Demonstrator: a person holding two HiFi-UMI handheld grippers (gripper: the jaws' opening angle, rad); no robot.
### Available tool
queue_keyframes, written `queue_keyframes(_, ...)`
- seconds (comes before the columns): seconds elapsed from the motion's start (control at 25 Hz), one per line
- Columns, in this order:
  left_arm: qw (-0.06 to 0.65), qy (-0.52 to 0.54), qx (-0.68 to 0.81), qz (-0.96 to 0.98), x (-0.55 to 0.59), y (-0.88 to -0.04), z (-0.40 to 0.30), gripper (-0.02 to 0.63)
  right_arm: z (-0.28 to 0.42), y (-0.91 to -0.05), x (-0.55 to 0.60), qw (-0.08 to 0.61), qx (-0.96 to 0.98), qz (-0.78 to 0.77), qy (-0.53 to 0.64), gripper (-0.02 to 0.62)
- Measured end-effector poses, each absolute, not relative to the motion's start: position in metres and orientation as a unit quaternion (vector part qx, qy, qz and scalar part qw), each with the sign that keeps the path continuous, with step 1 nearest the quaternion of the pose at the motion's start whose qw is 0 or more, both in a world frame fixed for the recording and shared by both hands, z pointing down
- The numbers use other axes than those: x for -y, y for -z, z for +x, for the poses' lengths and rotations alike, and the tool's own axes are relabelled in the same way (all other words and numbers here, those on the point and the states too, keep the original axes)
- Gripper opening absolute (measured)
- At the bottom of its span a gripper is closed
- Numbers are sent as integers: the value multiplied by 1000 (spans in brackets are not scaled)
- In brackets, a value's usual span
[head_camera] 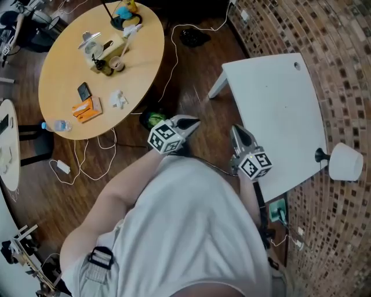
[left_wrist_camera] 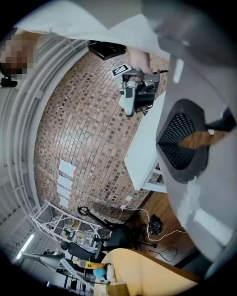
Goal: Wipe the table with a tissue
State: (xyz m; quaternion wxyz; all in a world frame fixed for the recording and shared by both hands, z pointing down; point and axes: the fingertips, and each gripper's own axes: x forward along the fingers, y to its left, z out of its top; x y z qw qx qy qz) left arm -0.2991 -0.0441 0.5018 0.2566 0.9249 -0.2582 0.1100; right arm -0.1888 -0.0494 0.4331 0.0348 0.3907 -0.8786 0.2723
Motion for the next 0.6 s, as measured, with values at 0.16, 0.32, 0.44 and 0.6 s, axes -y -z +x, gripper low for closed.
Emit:
queue_keyframes(0.16,252,-108,266,924,81,-499,-317,6,-212,-433,87,46,885,377,-268,8)
queue_keyframes(0.32,254,-111,280,919,104,-503,-345,6,-243,-427,123,43,896,357,-262,8)
queue_keyframes(0.44,254,-111,297,914,122,-505,-366,6,-265,-426,146,50,904,339,-255,9)
queue_keyframes(0.6,251,-113,319,907,135,-505,-390,6,-290,-429,167,50,913,315,-255,9)
